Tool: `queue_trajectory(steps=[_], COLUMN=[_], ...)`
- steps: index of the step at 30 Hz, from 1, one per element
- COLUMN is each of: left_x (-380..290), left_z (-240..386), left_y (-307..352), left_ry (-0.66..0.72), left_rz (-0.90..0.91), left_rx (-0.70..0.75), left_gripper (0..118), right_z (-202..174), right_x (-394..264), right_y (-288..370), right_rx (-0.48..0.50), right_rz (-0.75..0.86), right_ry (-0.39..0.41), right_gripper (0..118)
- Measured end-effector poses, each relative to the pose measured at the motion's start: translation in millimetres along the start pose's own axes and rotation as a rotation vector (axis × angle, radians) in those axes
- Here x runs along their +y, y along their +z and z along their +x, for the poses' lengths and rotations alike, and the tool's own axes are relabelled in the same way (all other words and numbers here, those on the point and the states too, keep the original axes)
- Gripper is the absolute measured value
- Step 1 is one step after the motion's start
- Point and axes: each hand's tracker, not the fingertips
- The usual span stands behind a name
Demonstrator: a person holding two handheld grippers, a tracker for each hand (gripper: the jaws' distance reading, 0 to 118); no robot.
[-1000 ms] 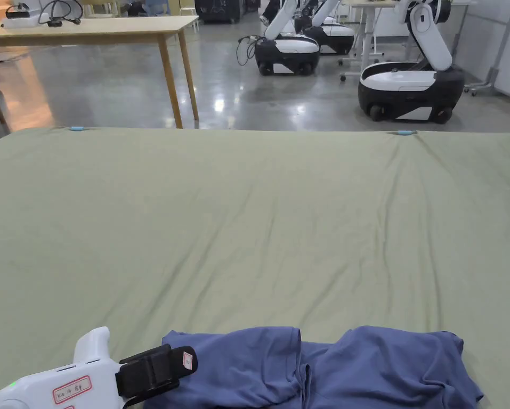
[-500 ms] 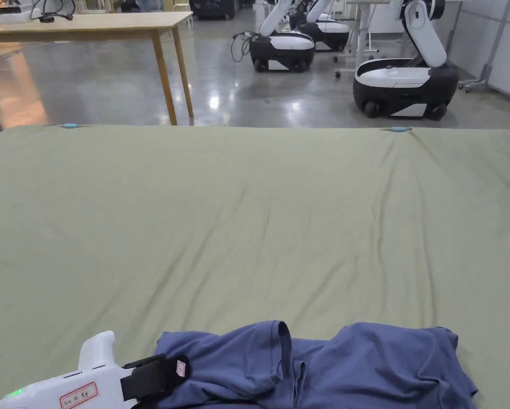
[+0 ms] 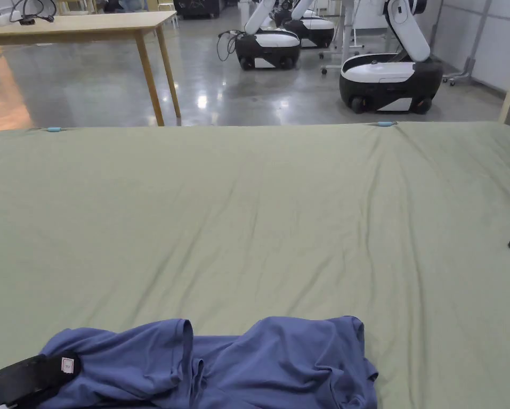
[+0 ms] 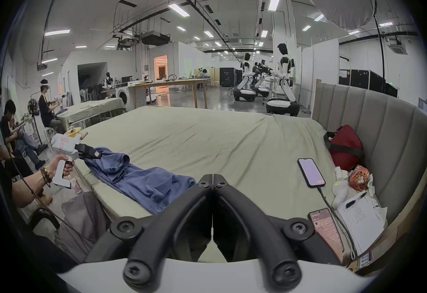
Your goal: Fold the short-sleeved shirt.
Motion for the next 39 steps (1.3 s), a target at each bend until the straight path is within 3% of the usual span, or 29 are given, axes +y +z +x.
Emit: queue_trajectory(steps=[5,11,14,21,22,23,26,28,32,36,37,38,39], left_x=[-4,-28,-51,-107,-113,-117,-122,-120,-94,-59,-55,-52,-50], left_z=[84,183,213,224,221,216,213,222,227,210,200,190,177], left_y=[-4,-62,-104,-192,-202,-209,-208,-204,-179,-110,-94,-82,-69], left_ry=[-0.094,-0.185,-0.243,-0.244,-0.243,-0.231,-0.130,-0.115,-0.136,-0.146,-0.149,-0.154,-0.160], left_rz=[-0.007,-0.111,-0.185,-0.342,-0.382,-0.434,-0.375,-0.413,-0.354,-0.179,-0.141,-0.118,-0.089], left_rx=[-0.121,-0.211,-0.251,-0.171,-0.140,-0.151,-0.402,-0.428,-0.358,-0.434,-0.419,-0.392,-0.358], left_gripper=[12,12,12,13,18,31,95,113,114,110,101,81,51], right_z=[0,1,5,22,25,27,32,34,34,32,31,31,30], right_x=[-2,-9,-14,-22,-24,-25,-29,-32,-33,-32,-31,-31,-31], right_y=[-3,3,11,31,34,36,40,41,41,39,37,35,32], right_rx=[0.011,0.018,0.010,-0.044,-0.054,-0.059,-0.078,-0.083,-0.084,-0.074,-0.073,-0.068,-0.063], right_rz=[-0.007,-0.029,-0.032,-0.029,-0.030,-0.031,-0.035,-0.041,-0.045,-0.042,-0.041,-0.040,-0.038], right_ry=[0.000,0.008,0.003,-0.029,-0.032,-0.035,-0.048,-0.054,-0.058,-0.052,-0.052,-0.053,-0.055], right_gripper=[0,0,0,0,0,0,0,0,0,0,0,0,0])
